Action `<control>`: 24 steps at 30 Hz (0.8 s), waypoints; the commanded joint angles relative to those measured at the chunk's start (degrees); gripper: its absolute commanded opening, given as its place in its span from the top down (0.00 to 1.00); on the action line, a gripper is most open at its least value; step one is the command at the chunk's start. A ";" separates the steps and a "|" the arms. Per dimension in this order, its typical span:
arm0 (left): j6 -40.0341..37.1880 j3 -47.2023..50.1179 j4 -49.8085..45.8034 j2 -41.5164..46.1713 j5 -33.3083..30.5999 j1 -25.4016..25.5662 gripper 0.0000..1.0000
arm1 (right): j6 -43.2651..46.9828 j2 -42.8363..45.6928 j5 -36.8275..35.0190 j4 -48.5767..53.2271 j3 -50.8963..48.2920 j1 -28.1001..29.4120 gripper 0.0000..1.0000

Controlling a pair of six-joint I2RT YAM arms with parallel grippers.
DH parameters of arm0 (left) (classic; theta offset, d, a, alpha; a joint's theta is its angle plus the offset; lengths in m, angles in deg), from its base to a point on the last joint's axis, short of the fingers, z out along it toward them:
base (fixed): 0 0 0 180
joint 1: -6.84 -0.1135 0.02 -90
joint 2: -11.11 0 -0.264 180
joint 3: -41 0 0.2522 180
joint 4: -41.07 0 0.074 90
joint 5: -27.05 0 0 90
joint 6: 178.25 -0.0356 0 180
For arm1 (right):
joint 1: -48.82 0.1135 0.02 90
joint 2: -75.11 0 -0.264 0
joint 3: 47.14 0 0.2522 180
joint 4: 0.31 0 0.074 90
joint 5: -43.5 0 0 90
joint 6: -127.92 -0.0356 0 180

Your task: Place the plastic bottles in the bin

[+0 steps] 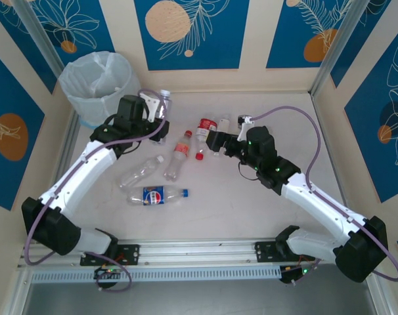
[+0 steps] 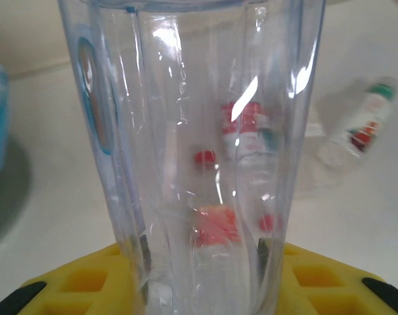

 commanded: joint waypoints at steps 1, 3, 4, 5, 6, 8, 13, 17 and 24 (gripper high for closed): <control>-4.42 -5.66 -2.20 -1.53 -12.22 -0.71 0.60 | 1.36 0.82 -3.51 4.53 1.55 -0.12 0.01; -6.70 -9.18 -2.17 -3.35 -15.67 -1.56 0.60 | 0.60 0.82 -4.29 4.49 1.32 -0.04 0.00; -7.45 -10.63 -2.09 -4.14 -16.60 -2.17 0.60 | 0.34 0.78 -4.51 4.27 1.13 -0.11 0.00; -8.27 -12.38 -1.92 -5.11 -17.16 -2.94 0.60 | -0.08 0.79 -4.56 3.97 0.88 -0.12 0.00; -8.92 -14.11 -1.75 -6.00 -17.06 -3.88 0.60 | -0.40 0.80 -4.57 3.71 0.68 -0.08 0.00; -10.14 -17.35 -1.34 -8.07 -15.84 -6.03 0.60 | -0.68 0.77 -4.47 3.57 0.45 -0.05 0.00; -10.91 -26.07 -0.25 -13.02 -14.25 -12.11 0.60 | -0.86 0.85 -4.77 4.74 0.76 -0.13 0.00; -12.67 -31.19 1.63 -15.98 -10.98 -17.01 0.58 | -0.85 0.95 -4.75 5.22 1.03 -0.04 0.00; -13.34 -38.53 0.64 -22.40 -7.81 -22.75 0.59 | -1.67 0.78 -4.56 5.28 0.94 -0.04 0.00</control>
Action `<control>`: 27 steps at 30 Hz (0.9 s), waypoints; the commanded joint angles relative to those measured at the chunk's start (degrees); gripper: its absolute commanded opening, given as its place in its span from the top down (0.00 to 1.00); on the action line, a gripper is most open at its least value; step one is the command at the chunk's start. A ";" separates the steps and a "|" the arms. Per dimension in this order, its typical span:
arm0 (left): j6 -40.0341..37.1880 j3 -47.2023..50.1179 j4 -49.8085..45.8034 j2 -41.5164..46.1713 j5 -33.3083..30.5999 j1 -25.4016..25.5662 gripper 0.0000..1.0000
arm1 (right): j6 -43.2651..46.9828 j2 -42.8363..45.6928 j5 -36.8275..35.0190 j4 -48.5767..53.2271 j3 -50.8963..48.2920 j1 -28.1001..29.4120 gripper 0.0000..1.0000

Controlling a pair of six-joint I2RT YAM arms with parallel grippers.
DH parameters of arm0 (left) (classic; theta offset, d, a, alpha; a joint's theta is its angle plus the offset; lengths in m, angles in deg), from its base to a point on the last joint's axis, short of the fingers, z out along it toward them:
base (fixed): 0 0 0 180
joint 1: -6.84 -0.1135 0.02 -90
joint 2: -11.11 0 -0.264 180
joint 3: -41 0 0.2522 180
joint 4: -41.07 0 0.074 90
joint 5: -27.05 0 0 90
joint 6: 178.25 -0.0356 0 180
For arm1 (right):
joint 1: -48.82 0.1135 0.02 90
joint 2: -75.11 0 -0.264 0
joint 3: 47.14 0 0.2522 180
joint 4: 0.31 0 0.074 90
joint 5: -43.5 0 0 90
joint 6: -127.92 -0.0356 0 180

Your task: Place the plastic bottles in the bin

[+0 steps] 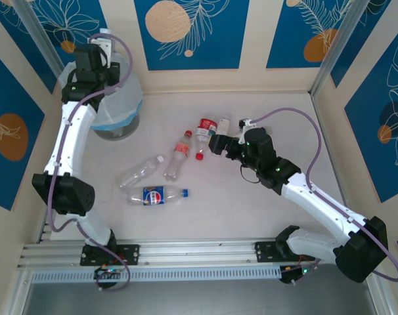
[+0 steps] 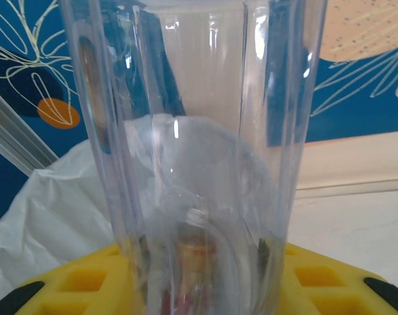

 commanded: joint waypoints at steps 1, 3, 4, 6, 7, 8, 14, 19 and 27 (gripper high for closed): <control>-1.09 -4.26 0.31 -3.52 1.97 -2.21 0.59 | -1.19 0.73 -1.47 0.23 0.98 -0.07 0.00; -0.47 -5.33 0.56 -5.30 3.01 -3.50 0.59 | -1.23 0.62 -1.53 0.43 1.15 -0.07 0.00; 0.35 -5.99 0.32 -6.09 3.87 -4.18 0.59 | -1.16 0.62 -1.58 0.47 1.24 -0.03 0.00; 2.11 -7.55 -0.17 -7.94 5.02 -5.40 0.59 | -1.18 0.67 -1.68 0.82 1.42 -0.07 0.00; 2.52 -7.99 -0.29 -8.51 4.92 -5.85 0.58 | -1.27 0.67 -1.62 0.96 1.42 -0.07 0.00; 2.79 -8.23 -0.39 -9.20 4.74 -6.21 0.58 | -1.34 0.71 -1.67 1.28 1.46 -0.07 0.00; 2.42 -7.27 -2.32 -11.86 4.73 -7.19 0.60 | -1.95 1.18 -2.34 2.51 0.73 0.02 0.00; 2.91 -5.06 -2.31 -12.70 3.56 -7.39 0.60 | -1.70 1.54 -2.74 2.92 0.74 0.02 0.00; 4.38 -5.51 -3.99 -13.46 4.52 -7.55 0.51 | -1.75 1.63 -3.25 3.27 0.68 0.06 0.00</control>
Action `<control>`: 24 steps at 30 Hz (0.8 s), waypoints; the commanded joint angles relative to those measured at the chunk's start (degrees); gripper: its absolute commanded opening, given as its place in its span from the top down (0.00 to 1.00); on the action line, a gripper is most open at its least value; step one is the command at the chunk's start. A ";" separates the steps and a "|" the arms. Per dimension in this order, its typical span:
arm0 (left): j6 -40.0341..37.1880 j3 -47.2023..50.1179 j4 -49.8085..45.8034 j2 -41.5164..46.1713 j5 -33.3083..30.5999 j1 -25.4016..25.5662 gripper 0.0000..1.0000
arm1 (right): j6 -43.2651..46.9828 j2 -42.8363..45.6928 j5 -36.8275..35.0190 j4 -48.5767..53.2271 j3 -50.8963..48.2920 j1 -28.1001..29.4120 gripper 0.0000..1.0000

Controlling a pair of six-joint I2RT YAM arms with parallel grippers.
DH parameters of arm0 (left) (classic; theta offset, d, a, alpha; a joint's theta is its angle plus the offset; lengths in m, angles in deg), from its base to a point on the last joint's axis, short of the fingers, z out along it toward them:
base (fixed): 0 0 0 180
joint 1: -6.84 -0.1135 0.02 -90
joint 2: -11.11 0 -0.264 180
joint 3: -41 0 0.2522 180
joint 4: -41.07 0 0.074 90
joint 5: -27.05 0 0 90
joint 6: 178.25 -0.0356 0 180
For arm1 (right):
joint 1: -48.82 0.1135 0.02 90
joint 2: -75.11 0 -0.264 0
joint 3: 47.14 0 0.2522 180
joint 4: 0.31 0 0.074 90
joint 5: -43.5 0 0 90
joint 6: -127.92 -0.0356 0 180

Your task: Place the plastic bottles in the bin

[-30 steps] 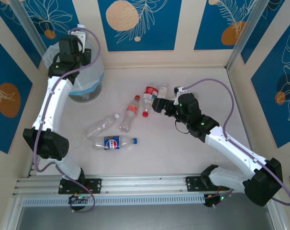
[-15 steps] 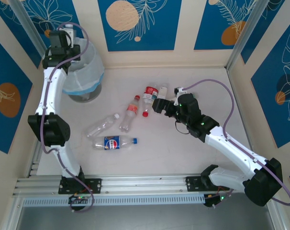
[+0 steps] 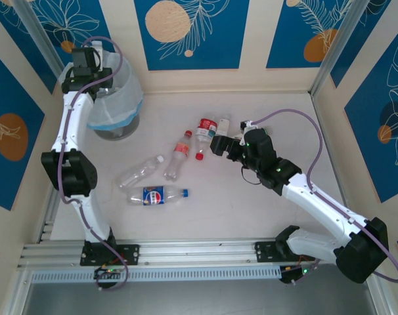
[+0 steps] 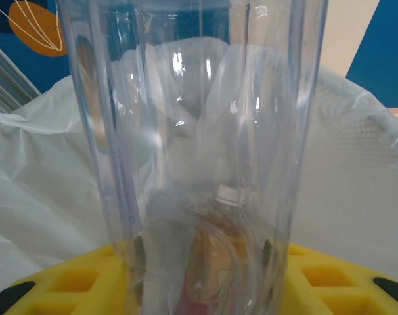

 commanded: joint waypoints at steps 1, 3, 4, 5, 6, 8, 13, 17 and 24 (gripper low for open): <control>1.51 -0.12 -1.68 -0.72 1.26 -0.84 0.48 | -0.78 1.13 -1.93 0.65 0.63 0.03 0.00; 1.88 -0.14 -1.68 -0.57 1.74 -0.84 0.40 | -0.86 1.13 -2.00 0.77 0.64 0.15 0.00; 2.10 -0.26 -1.75 -0.52 1.92 -0.82 0.36 | -0.86 1.11 -2.00 0.82 0.63 0.19 0.00; 2.29 -0.36 -1.92 -0.63 2.18 -0.84 0.33 | -0.95 1.13 -2.09 0.85 0.65 0.12 0.00; 2.49 -0.66 -2.15 -0.63 2.31 -0.84 0.30 | -0.95 1.13 -2.12 0.92 0.57 0.11 0.00; 2.63 -1.10 -2.53 -0.63 2.90 -0.84 0.25 | -0.94 1.13 -2.17 1.00 0.49 0.13 0.00; 3.54 -1.71 -2.73 -0.23 3.39 -0.83 0.19 | -1.04 1.25 -2.57 1.19 0.35 0.10 0.00; 4.28 -2.11 -2.95 0.40 4.22 -0.84 0.07 | -1.02 1.31 -2.83 1.51 0.28 0.06 0.00; 6.01 -1.71 -3.00 3.33 6.93 -0.75 0.01 | -1.96 1.22 -4.30 2.24 0.15 0.03 0.00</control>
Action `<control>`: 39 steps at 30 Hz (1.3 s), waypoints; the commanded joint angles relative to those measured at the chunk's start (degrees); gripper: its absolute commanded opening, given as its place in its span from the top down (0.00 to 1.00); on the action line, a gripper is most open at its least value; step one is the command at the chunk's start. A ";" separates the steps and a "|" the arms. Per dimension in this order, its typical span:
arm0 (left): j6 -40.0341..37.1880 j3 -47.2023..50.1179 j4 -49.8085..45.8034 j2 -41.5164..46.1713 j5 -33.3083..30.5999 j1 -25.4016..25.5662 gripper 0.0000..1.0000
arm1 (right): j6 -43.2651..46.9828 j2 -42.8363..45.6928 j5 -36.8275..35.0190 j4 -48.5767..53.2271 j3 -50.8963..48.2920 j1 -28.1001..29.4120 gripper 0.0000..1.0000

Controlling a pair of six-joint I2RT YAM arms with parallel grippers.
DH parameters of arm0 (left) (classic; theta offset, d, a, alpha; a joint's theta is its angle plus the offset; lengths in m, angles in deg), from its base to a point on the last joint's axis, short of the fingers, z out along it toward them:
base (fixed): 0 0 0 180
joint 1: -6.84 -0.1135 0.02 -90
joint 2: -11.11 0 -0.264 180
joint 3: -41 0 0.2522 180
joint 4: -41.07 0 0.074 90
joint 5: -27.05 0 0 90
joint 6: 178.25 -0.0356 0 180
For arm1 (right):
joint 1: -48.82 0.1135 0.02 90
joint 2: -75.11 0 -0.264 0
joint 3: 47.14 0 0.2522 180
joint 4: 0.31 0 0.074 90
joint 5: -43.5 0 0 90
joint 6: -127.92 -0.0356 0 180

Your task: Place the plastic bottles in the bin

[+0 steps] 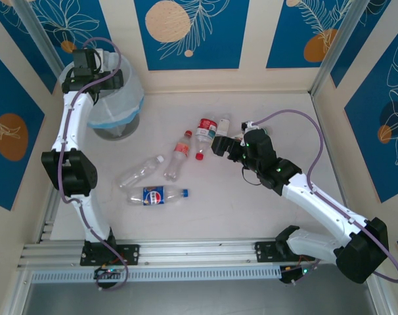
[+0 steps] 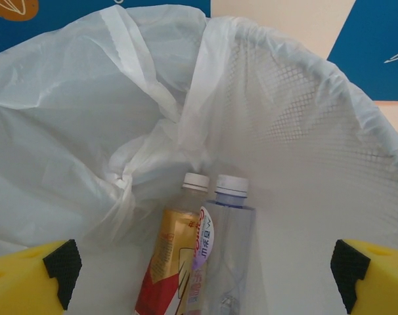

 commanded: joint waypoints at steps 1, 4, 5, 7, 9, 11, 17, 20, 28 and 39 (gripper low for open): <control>1.77 -1.50 -0.51 3.78 3.19 -0.68 0.01 | -1.44 1.15 -2.72 0.73 0.10 0.00 0.00; 3.35 -0.97 -0.11 5.32 3.20 -0.68 0.01 | -2.37 0.94 -3.70 1.47 0.19 -0.13 0.01; 3.46 -0.66 0.10 6.02 3.99 -0.68 0.01 | -2.71 0.94 -4.07 1.64 0.19 -0.15 0.00; 3.94 0.12 0.62 7.70 6.04 -0.69 0.01 | -3.37 0.87 -5.07 2.08 0.06 -0.15 0.00; 4.92 1.98 1.94 9.95 8.63 -0.67 0.01 | -4.14 0.80 -5.98 2.36 -0.32 -0.29 0.00; 6.26 4.34 3.39 12.40 11.16 -0.68 0.01 | -4.64 0.78 -6.28 2.44 -0.56 -0.57 0.01; 10.31 18.94 11.19 21.97 14.82 0.13 0.01 | -7.32 0.25 -7.88 2.54 -0.94 -1.45 0.00; 11.66 23.22 12.50 25.87 15.90 1.36 0.01 | -8.82 -0.12 -8.26 2.41 -1.38 -2.29 0.01; 17.07 36.77 14.98 37.64 21.15 8.98 0.01 | -12.32 -3.21 -4.99 5.12 -0.69 -7.70 0.00; 17.05 48.27 12.61 43.22 24.89 14.79 0.01 | -20.95 -8.96 -5.24 4.32 -1.90 -17.21 0.00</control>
